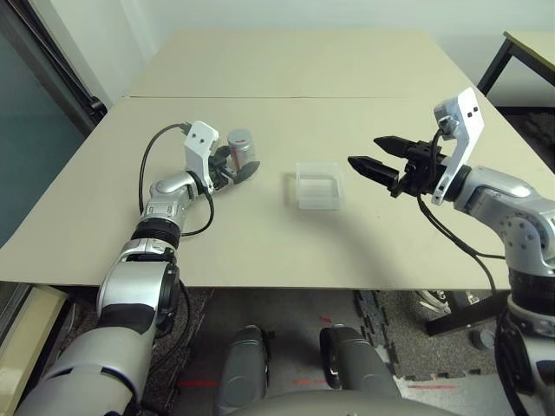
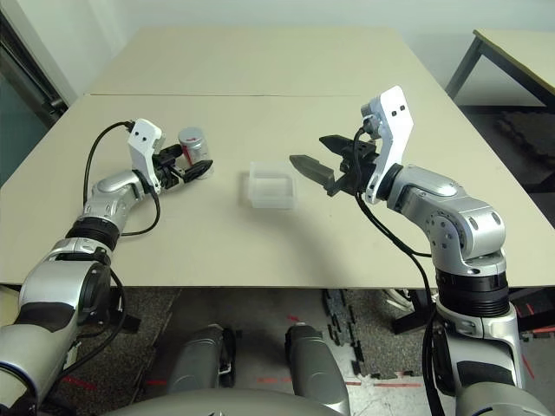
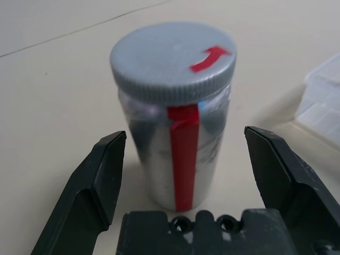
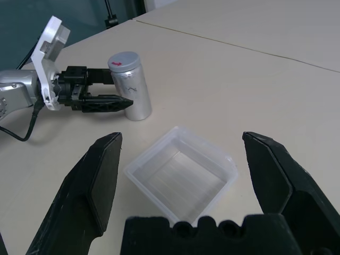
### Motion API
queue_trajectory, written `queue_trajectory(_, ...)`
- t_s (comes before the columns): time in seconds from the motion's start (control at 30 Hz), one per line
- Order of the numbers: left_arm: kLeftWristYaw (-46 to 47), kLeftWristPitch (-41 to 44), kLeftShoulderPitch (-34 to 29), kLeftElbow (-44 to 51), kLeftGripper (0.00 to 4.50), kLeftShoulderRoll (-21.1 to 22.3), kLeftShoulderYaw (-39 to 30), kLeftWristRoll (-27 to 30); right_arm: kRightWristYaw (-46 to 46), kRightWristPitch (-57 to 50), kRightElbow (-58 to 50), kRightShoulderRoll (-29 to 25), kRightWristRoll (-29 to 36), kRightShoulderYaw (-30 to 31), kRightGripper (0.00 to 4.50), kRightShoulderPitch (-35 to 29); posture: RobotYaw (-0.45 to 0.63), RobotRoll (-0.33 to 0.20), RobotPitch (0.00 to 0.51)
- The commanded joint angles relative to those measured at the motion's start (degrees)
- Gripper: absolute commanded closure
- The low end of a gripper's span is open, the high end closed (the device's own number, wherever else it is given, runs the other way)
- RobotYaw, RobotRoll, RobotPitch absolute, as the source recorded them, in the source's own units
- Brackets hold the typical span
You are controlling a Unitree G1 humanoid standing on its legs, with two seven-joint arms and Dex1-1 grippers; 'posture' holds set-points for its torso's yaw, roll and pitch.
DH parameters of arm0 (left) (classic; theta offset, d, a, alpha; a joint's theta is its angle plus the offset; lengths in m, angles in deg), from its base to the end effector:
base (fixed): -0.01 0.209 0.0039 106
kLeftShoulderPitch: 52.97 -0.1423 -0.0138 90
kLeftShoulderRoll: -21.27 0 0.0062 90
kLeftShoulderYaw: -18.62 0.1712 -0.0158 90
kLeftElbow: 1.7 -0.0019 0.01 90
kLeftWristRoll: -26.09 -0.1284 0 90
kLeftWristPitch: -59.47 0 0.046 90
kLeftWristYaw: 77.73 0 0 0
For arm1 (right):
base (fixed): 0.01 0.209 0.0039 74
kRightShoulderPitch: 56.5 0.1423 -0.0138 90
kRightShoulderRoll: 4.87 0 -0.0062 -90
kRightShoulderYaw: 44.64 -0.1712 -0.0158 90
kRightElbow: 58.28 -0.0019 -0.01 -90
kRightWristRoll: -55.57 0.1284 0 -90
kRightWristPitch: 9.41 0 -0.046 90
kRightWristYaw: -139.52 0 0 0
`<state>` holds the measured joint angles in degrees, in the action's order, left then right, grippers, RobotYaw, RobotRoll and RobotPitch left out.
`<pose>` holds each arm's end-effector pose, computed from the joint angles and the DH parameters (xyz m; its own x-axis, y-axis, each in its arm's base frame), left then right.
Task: Pour the medicine from the bottle into the box.
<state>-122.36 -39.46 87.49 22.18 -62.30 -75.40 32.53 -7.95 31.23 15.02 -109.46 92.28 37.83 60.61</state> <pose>0.3201 0.2287 0.1152 0.8112 -0.5575 -0.1767 0.5766 0.8128 0.0831 0.2401 -0.2047 0.1972 0.7026 0.7079 -0.0726 -0.7054 0.7063 0.0601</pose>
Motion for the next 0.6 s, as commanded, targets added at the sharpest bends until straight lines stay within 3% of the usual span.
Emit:
queue_trajectory(0.03,1.1,-1.0,1.0,-2.3,0.03,-0.5,0.1,-1.6,-0.2,0.1,-0.7,0.3,0.6,-0.3,0.00,0.7,-0.13,0.000,0.057)
queue_trajectory(0.6,5.2,-1.1,3.5,-5.7,0.03,-3.0,-0.6,-2.2,-0.5,0.8,0.1,1.3,0.0,0.0,0.00,1.6,-0.14,0.000,0.048)
